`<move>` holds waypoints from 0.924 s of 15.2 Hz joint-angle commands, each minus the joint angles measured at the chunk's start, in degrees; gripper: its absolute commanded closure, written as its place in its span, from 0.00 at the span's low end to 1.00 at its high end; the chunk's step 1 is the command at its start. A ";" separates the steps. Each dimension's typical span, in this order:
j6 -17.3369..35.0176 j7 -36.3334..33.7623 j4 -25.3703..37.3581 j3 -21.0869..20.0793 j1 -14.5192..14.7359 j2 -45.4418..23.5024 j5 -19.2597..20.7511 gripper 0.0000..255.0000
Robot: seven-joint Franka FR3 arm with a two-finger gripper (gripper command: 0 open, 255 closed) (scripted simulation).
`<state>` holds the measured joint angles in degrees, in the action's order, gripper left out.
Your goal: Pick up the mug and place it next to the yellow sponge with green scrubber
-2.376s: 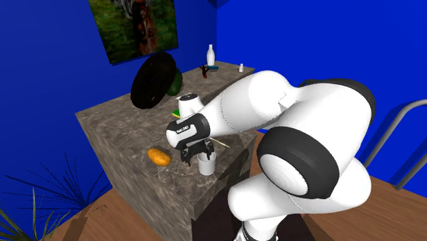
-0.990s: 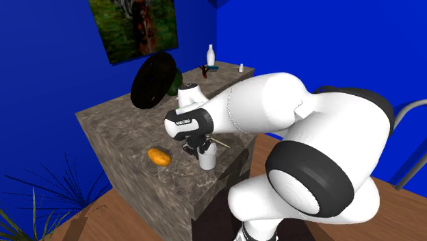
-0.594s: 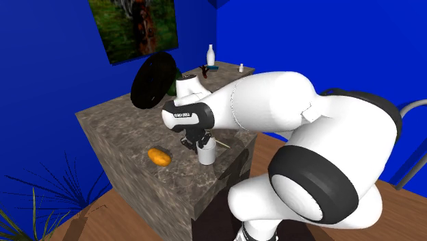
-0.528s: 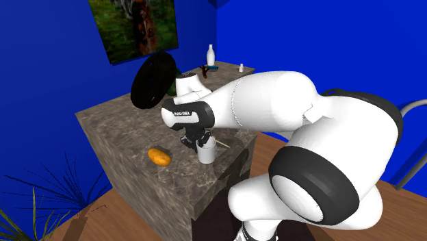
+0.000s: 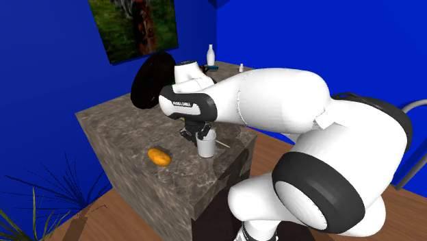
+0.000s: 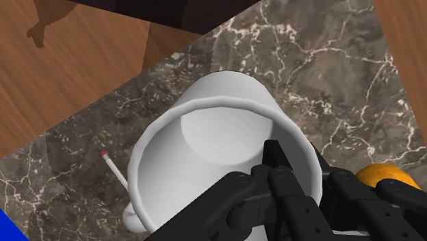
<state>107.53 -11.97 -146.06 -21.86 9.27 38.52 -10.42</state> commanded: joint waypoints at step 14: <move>-4.39 1.18 14.72 1.30 -3.99 -10.46 4.31 1.00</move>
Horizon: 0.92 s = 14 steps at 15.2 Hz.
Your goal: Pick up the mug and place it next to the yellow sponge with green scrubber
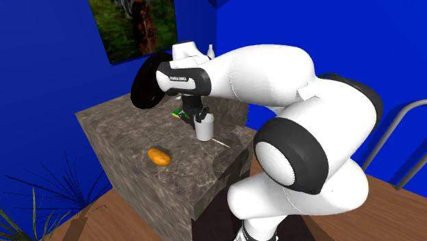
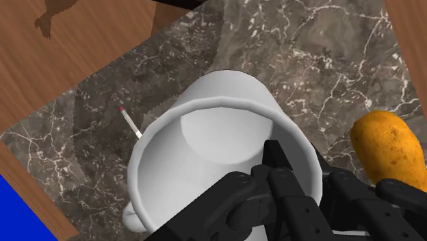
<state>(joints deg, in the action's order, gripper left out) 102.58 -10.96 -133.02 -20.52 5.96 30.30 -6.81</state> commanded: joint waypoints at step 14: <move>-0.34 -1.09 33.17 -0.86 -5.26 -34.53 12.07 1.00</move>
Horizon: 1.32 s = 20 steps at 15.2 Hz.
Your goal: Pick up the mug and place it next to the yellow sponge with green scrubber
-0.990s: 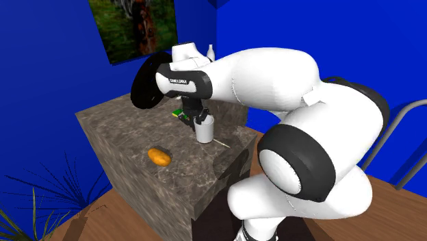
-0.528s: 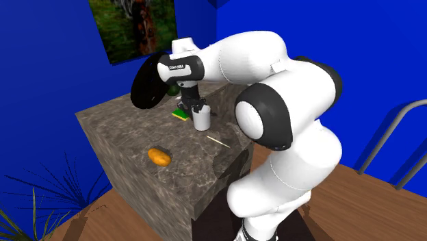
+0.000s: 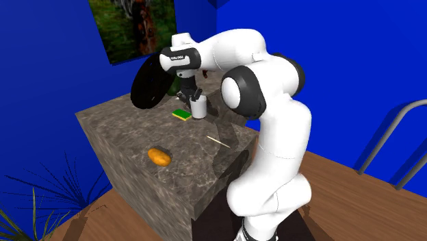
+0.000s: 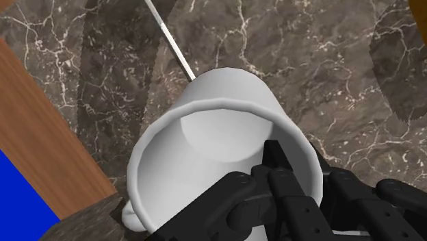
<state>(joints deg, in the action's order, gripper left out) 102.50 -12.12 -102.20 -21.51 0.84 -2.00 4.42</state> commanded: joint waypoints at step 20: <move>-10.79 1.27 46.25 2.89 5.68 -36.81 10.74 1.00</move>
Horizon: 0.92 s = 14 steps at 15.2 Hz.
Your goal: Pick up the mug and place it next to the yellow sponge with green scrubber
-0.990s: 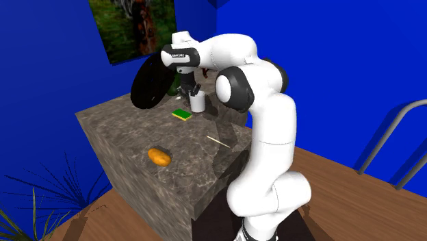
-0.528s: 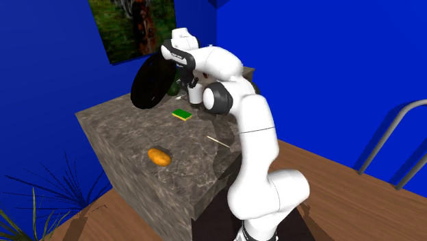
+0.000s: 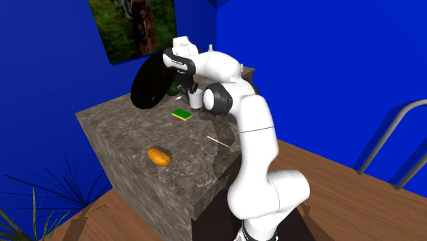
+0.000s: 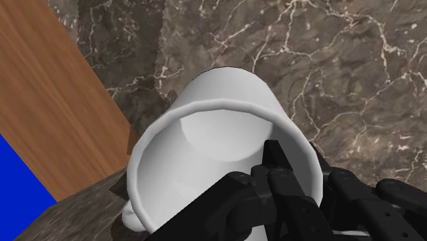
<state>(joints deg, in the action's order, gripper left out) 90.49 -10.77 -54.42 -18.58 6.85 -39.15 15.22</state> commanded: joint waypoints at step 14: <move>12.50 -1.52 -13.93 0.01 -2.06 1.18 0.14 1.00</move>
<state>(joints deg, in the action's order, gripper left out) 102.23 -12.10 -67.56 -18.56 4.81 -38.01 15.32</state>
